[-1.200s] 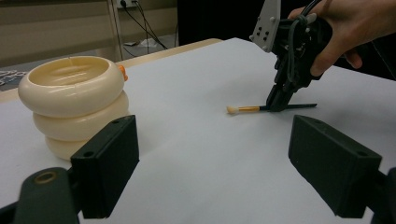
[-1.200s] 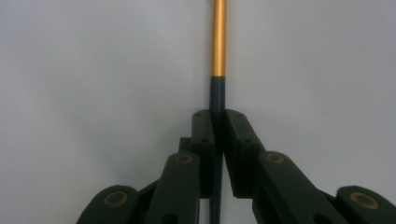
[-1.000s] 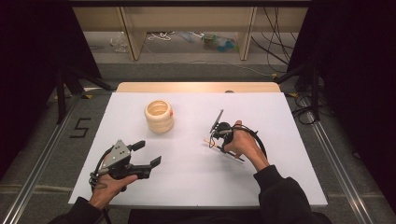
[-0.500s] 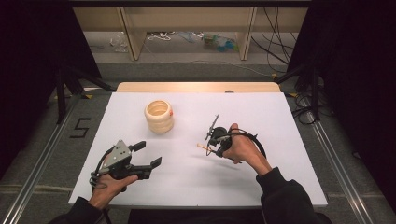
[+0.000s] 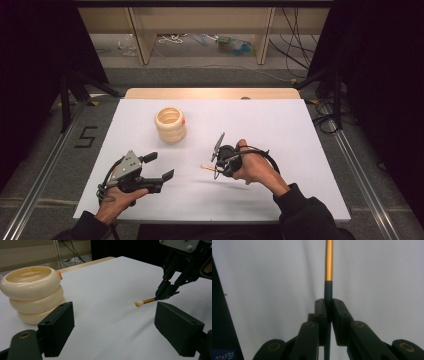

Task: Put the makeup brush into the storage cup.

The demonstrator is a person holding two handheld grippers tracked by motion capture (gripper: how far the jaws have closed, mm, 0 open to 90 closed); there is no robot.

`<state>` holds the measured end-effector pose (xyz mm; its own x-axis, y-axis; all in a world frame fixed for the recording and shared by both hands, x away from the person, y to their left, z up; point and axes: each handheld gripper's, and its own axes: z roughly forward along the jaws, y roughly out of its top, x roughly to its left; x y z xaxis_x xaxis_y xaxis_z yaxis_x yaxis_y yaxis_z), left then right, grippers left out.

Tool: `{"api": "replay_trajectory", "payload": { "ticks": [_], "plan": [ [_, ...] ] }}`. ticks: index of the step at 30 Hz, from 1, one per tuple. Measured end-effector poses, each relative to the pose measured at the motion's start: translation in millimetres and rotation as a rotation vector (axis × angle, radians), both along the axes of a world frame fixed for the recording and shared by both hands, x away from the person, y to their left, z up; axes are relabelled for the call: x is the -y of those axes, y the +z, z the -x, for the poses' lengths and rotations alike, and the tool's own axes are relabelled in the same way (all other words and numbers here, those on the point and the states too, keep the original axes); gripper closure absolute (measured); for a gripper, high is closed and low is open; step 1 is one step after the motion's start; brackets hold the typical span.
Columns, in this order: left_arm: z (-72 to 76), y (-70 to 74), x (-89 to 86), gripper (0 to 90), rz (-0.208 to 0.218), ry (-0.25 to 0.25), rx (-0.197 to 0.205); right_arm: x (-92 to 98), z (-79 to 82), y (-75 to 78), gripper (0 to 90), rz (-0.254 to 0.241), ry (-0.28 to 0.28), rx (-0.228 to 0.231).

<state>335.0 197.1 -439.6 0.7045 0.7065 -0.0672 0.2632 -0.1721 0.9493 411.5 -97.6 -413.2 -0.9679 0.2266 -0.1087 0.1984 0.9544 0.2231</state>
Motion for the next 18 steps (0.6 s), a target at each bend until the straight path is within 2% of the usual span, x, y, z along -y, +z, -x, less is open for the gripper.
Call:
{"api": "replay_trajectory", "payload": {
  "ticks": [8,9,10,11,13,18],
  "plan": [
    [0.4,-0.3,1.2,16.0,-0.001,-0.006,-0.002,-8.1,9.1,1.2,83.3,-0.006,0.065,0.009],
    [0.4,-0.3,1.3,16.0,0.000,-0.003,-0.001,-9.7,12.1,2.2,83.3,-0.008,0.041,0.001],
    [-0.4,-0.1,0.7,16.0,-0.012,-0.015,0.009,-9.7,12.1,2.2,83.3,-0.008,0.041,0.001],
    [-0.1,-0.2,1.1,16.0,-0.009,-0.014,0.006,-9.2,10.6,2.1,83.3,-0.023,0.063,0.009],
    [0.3,-0.2,1.5,16.0,-0.007,-0.009,0.002,-9.1,10.6,2.7,83.3,-0.031,0.066,0.012],
    [0.2,-0.3,1.7,16.0,-0.006,-0.012,0.002,-9.7,12.0,4.4,83.3,-0.063,0.025,0.004]
  ]
}}
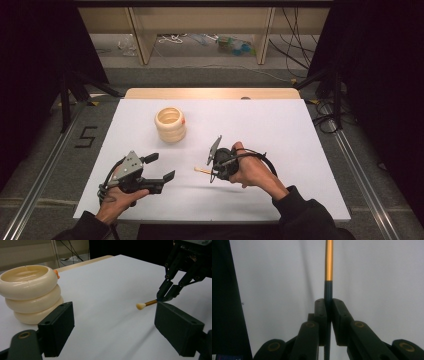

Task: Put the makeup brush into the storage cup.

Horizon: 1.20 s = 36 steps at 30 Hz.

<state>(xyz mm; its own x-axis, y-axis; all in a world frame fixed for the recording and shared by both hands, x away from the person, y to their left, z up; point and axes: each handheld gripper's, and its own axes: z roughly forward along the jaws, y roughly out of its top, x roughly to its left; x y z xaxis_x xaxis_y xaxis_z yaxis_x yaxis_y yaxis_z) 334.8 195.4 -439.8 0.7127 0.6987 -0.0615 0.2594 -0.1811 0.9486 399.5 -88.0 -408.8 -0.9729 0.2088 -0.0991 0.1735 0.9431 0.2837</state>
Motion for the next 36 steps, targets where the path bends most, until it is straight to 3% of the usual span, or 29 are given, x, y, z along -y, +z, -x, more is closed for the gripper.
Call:
{"api": "replay_trajectory", "payload": {
  "ticks": [1,2,4,5,11,16,18,22,24,25,30,33,36],
  "plan": [
    [0.0,0.0,0.0,16.0,-0.001,0.000,0.001,1.1,-2.3,-0.2,83.3,-0.013,0.024,0.009],
    [0.0,0.0,0.1,16.0,-0.001,0.000,0.000,0.6,-0.7,1.1,83.3,-0.029,0.000,-0.009],
    [0.4,-0.2,0.7,16.0,0.006,0.003,-0.007,0.7,-1.1,1.7,83.3,-0.033,-0.001,-0.002],
    [0.4,-0.2,0.8,16.0,0.005,0.002,-0.007,0.0,0.2,2.7,83.3,-0.074,-0.028,-0.022],
    [0.5,-0.2,1.1,16.0,0.006,0.002,-0.007,1.9,-3.1,7.7,83.3,-0.146,-0.052,-0.024],
    [-0.1,-0.1,2.1,16.0,0.007,-0.011,-0.008,4.1,-9.9,10.4,83.3,-0.273,-0.075,0.003],
    [-0.7,-0.5,3.4,16.0,0.012,-0.018,-0.006,4.0,-10.4,11.0,83.3,-0.287,-0.078,-0.001],
    [0.3,-0.5,6.1,16.0,0.014,-0.016,-0.019,3.3,-12.7,14.0,83.3,-0.370,-0.101,0.010],
    [-0.2,-0.3,6.7,16.0,0.027,-0.022,-0.026,2.9,-13.5,15.2,83.3,-0.407,-0.113,0.010],
    [0.1,-0.6,8.7,16.0,0.055,-0.018,-0.044,3.0,-14.4,16.4,83.3,-0.456,-0.119,0.009],
    [0.0,-0.4,12.2,16.0,0.049,-0.029,-0.032,2.7,-14.6,18.4,83.3,-0.513,-0.128,0.015],
    [0.8,-0.2,16.2,16.0,0.068,-0.032,-0.044,1.3,-14.2,20.0,83.3,-0.587,-0.138,0.011],
    [1.7,-0.2,21.5,15.9,0.084,-0.036,-0.050,0.0,-12.9,21.4,83.3,-0.628,-0.141,0.010]
  ]
}}
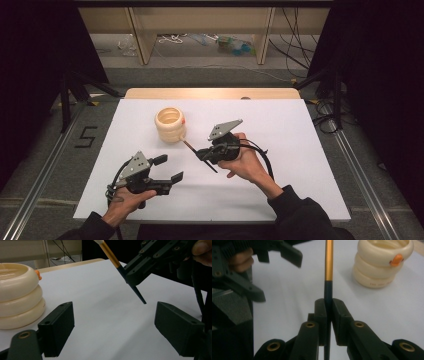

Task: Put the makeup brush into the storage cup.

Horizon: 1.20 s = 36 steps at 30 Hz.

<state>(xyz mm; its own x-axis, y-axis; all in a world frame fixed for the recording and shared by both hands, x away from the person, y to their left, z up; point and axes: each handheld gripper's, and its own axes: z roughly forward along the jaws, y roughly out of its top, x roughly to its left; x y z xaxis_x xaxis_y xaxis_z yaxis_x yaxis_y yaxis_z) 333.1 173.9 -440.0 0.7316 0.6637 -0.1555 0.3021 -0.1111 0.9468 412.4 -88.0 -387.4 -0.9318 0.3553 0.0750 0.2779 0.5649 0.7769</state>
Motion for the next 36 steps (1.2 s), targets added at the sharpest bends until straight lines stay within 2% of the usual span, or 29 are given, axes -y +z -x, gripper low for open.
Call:
{"api": "replay_trajectory", "payload": {
  "ticks": [3,4,6,11,14,17,18,24,30,35,36],
  "plan": [
    [0.5,-0.3,6.9,15.9,0.004,-0.012,-0.002,-2.8,1.4,1.2,83.3,-0.049,0.005,0.004],
    [0.2,-0.9,9.6,15.9,0.017,-0.021,-0.003,-3.8,2.0,1.5,83.3,-0.058,0.006,0.006],
    [0.8,-0.9,14.3,15.9,0.013,-0.023,-0.007,-6.5,3.6,0.9,83.3,-0.086,0.000,0.015],
    [-0.5,-2.0,23.9,15.8,-0.007,-0.059,0.003,-9.7,5.8,2.7,83.3,-0.135,0.021,0.001],
    [-2.5,-2.9,27.1,15.8,-0.014,-0.061,0.019,-11.1,7.6,3.4,83.3,-0.149,0.024,0.004],
    [-3.0,-3.8,30.4,15.8,0.014,-0.067,0.010,-12.8,9.0,3.3,83.3,-0.166,0.024,0.005],
    [-2.4,-3.2,30.9,15.8,0.005,-0.058,0.010,-13.3,9.7,3.5,83.3,-0.171,0.026,0.002],
    [-3.2,-3.0,32.2,17.2,0.017,-0.056,0.007,-16.0,12.4,4.3,83.3,-0.203,0.037,-0.004],
    [-4.3,-1.9,31.8,23.5,0.049,-0.054,0.006,-19.4,15.3,3.4,83.3,-0.206,0.050,0.001],
    [-4.2,-1.9,32.6,31.6,0.073,-0.048,-0.015,-21.7,17.2,3.2,83.3,-0.219,0.057,0.006],
    [-5.6,-1.5,31.6,34.3,0.073,-0.054,-0.007,-22.2,17.4,2.9,83.3,-0.222,0.064,0.001]
  ]
}}
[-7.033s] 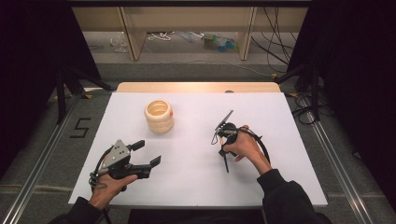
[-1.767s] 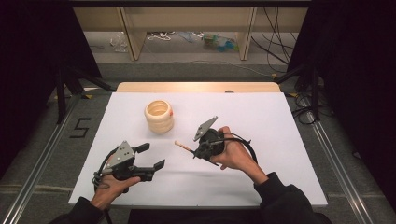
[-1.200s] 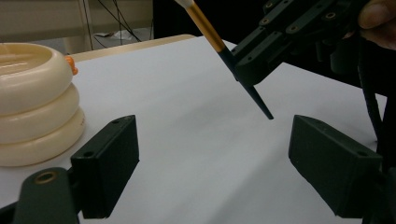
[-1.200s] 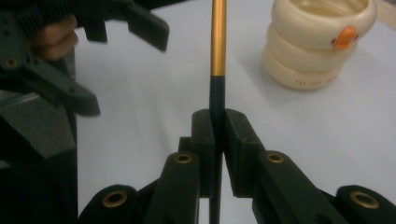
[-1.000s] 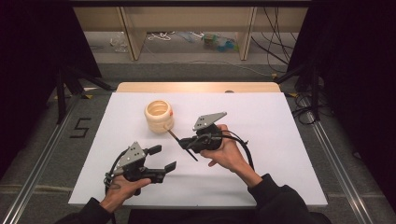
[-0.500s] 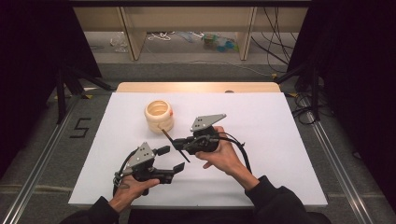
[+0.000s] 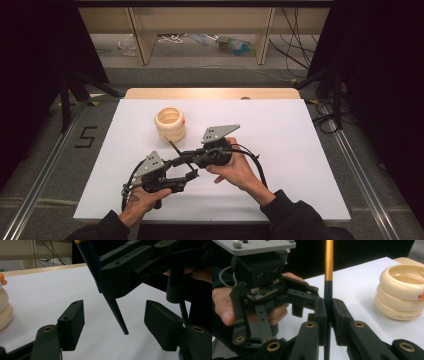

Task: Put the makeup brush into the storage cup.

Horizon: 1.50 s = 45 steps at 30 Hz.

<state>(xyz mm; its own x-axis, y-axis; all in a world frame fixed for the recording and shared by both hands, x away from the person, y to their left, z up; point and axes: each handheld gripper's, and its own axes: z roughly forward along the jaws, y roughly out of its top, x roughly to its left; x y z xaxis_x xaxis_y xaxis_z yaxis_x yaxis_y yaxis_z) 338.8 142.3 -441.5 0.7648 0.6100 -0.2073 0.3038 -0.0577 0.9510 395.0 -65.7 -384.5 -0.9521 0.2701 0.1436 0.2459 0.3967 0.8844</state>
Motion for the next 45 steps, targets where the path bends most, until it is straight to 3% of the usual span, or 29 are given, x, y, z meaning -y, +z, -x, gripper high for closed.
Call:
{"api": "replay_trajectory", "payload": {
  "ticks": [3,4,21,22,45],
  "plan": [
    [0.0,-0.2,-0.3,37.0,0.014,0.013,-0.017,-0.1,0.1,-0.2,83.3,0.001,0.002,0.002],
    [-1.7,0.0,-1.8,38.3,0.003,0.012,0.003,-0.3,0.3,-0.4,83.3,-0.003,0.003,0.000],
    [-0.7,1.7,-3.2,56.6,0.060,0.015,-0.024,-1.8,2.2,-1.1,83.3,-0.015,0.003,0.011],
    [-1.7,1.8,-3.9,58.1,0.055,0.005,-0.012,-1.8,2.3,-1.1,83.4,-0.014,0.002,0.010],
    [-1.9,3.1,-5.8,69.1,0.082,0.004,-0.011,-2.1,3.2,-0.3,83.3,-0.022,-0.004,0.016]
  ]
}}
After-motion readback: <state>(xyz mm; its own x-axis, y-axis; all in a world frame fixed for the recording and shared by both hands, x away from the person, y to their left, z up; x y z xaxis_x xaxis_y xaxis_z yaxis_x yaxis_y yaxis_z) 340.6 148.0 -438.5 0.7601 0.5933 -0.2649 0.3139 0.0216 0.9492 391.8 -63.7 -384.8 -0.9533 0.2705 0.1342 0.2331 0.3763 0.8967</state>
